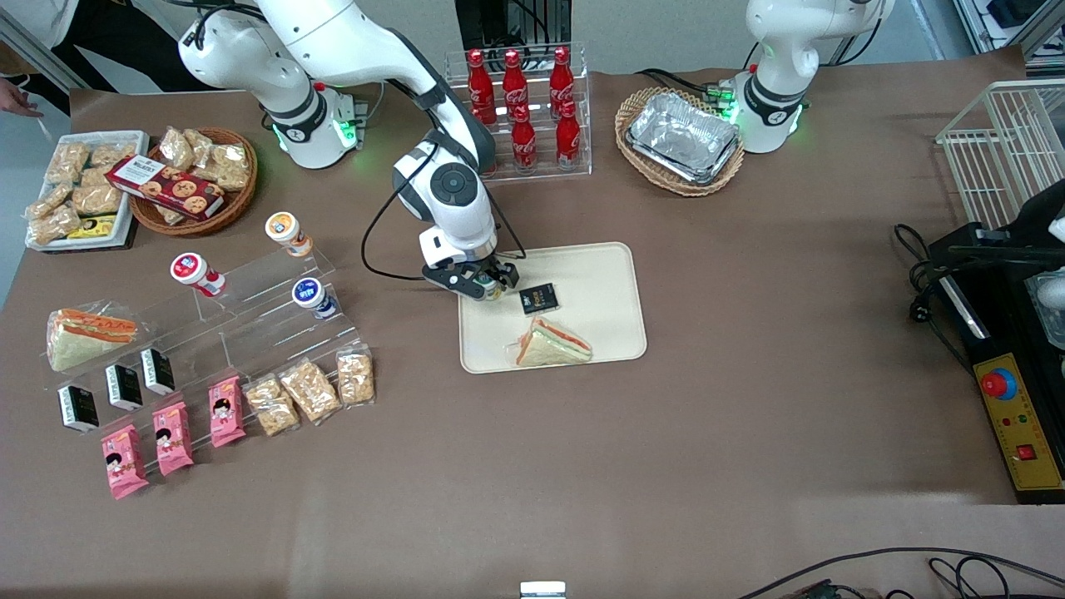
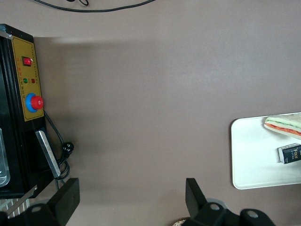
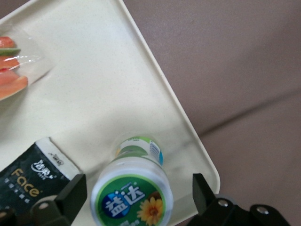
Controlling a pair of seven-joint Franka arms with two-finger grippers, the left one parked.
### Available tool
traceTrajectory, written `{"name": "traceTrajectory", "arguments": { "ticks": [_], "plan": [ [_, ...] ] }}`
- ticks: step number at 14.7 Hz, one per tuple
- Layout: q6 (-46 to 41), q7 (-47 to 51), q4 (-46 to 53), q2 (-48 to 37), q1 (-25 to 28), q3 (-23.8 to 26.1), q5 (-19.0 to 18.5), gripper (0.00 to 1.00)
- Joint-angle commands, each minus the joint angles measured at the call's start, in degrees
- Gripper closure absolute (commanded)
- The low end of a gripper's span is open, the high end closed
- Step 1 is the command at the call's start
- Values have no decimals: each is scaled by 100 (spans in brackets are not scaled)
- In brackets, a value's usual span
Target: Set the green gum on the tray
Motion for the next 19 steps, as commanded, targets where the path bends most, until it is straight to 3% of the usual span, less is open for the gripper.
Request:
{"name": "traceTrajectory", "arguments": {
  "ticks": [1, 5, 14, 19],
  "plan": [
    [86, 82, 59, 76, 75, -62, 78, 0],
    [-280, -67, 155, -230, -12, -71, 70, 0],
    [-3918, -1008, 2464, -1031, -293, -123, 0, 0],
    [-5255, -1876, 3740, -1093, -810, -89, 43, 0]
  ]
}}
